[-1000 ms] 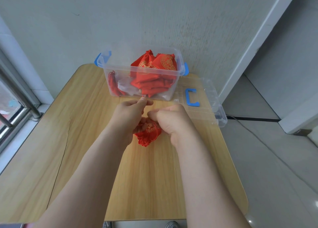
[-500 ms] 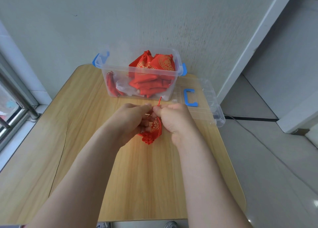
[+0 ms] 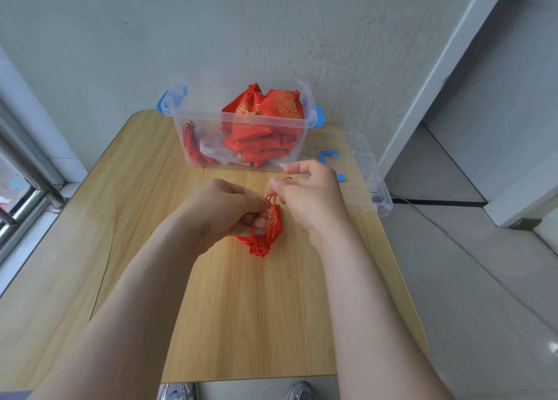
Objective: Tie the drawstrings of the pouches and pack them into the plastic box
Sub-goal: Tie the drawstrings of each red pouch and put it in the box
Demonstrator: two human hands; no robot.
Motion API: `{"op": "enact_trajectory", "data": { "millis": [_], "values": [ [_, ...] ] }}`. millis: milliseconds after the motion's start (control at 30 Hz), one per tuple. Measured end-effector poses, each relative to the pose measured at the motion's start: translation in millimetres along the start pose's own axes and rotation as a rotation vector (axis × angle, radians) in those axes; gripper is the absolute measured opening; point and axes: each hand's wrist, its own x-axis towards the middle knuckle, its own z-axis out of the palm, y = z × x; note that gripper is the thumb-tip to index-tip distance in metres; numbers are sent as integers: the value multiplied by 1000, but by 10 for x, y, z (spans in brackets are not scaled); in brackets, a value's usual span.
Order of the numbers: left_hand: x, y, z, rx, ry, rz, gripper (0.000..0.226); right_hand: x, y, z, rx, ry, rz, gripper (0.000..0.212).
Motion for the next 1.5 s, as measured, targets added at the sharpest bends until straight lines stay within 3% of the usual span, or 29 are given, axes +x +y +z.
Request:
{"op": "enact_trajectory", "data": {
  "millis": [233,367,467,633,900,1067,1167,1300,1400,1500],
  "values": [
    [-52,37,-18,47,-115,16,19,-53,0,-33,-54,-87,-128,13],
    [-93,60,-44,54,-172,35,22,-46,38,-47,-68,-72,-159,22],
    [-74,39,-59,32,-100,31,22,-37,73,-30,-147,-60,-186,29],
    [-55,32,-99,2,-17,-14,23,-122,10,-65,-378,-215,-291,42],
    [-54,10,-132,17,-42,-27,19,-133,29,-84,-505,-181,-397,29],
    [-51,42,-139,-110,-134,-42,18,-115,69,-82,-541,-169,-466,21],
    [-79,60,-106,-76,-126,-9,26,-86,115,-70,-600,-154,-483,17],
    [-45,-1,-108,51,135,91,50,-46,126,-48,-605,-120,-361,12],
    [-15,-28,-100,264,321,230,27,-47,61,-115,-384,-158,-174,11],
    [-34,-15,-79,365,353,314,19,-36,49,-134,-142,-216,67,13]
  ]
}}
